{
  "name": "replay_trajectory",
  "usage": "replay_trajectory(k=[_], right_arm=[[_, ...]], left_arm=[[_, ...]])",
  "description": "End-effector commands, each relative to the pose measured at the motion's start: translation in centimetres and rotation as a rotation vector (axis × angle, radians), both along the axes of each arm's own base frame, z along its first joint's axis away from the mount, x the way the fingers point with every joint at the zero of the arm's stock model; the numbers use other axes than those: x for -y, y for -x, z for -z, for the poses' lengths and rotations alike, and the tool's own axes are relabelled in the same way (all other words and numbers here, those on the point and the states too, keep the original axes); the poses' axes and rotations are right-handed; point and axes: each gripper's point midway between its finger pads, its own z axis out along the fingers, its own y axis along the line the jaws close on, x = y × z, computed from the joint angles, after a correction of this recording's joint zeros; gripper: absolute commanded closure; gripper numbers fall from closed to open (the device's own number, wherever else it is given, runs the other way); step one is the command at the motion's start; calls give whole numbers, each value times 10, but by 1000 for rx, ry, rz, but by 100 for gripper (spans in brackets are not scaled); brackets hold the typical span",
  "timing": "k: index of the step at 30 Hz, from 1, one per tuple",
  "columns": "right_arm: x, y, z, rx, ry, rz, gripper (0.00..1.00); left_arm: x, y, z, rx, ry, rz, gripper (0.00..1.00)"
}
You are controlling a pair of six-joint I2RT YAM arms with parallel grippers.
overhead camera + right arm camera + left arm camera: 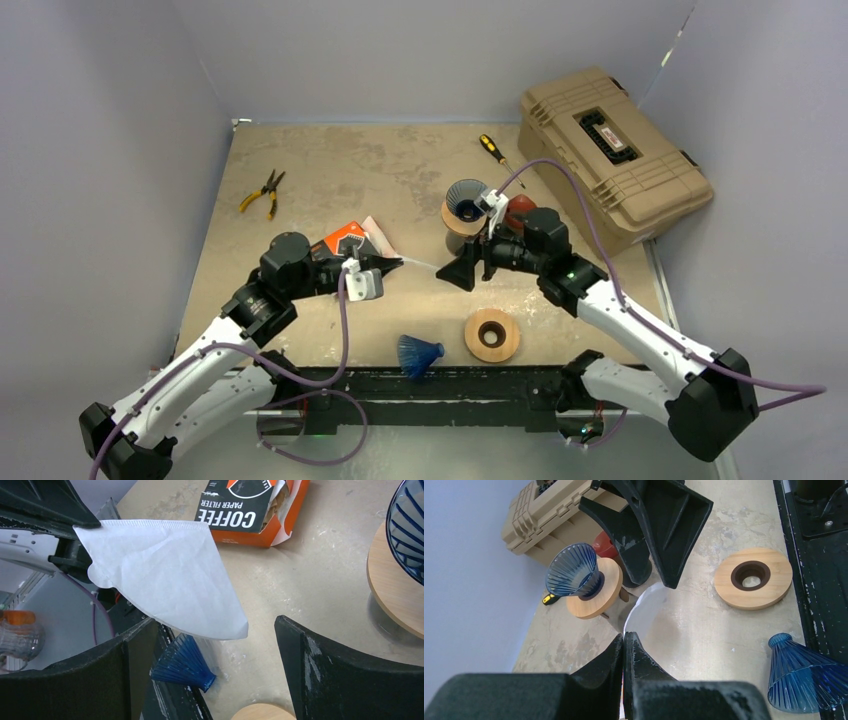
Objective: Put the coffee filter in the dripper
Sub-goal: Place the coffee filter in the coffee dripper.
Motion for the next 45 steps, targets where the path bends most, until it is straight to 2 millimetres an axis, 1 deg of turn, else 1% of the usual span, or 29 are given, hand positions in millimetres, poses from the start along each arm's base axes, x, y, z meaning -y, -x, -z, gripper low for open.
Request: replay_trajectory(k=[1, 7, 9, 12, 17, 21, 26, 29, 32, 36, 38, 41, 43, 45], right_arm=[[-4, -6, -6, 38, -9, 21, 10], [-8, -9, -16, 65, -16, 47, 12], [-8, -11, -21, 79, -16, 62, 15], [-8, -13, -29, 100, -28, 83, 27], [-15, -18, -37, 115, -28, 82, 36], [-21, -22, -44, 131, -26, 82, 38], [-20, -25, -55, 159, -28, 99, 38], [-21, -22, -60, 174, -42, 79, 38], [-22, -17, -62, 184, -52, 59, 38], [-9, -16, -64, 198, -51, 118, 38], [-3, -11, -64, 192, -55, 134, 36], [5, -8, -60, 184, -50, 161, 26], [5, -7, -56, 201, -33, 142, 21], [5, -8, -49, 217, -9, 133, 18]], left_arm=[[5, 5, -20, 25, 51, 37, 100], [7, 5, -18, 17, 51, 43, 100], [7, 5, -18, 14, 50, 47, 100], [9, 7, -15, 4, 47, 59, 100], [11, 8, -9, -9, 31, 78, 100], [11, 8, -6, 1, 13, 83, 100], [7, 6, 1, 2, -25, 65, 100], [6, 3, 3, 1, -31, 52, 100], [5, -1, 2, -5, -20, 24, 100], [1, -11, 5, -21, -26, -41, 100], [-1, -10, 6, -13, -30, -44, 100], [-2, -8, 5, -1, -25, -39, 100], [-2, -6, 3, 1, -20, -31, 100], [0, -4, 1, 3, -13, -16, 100]])
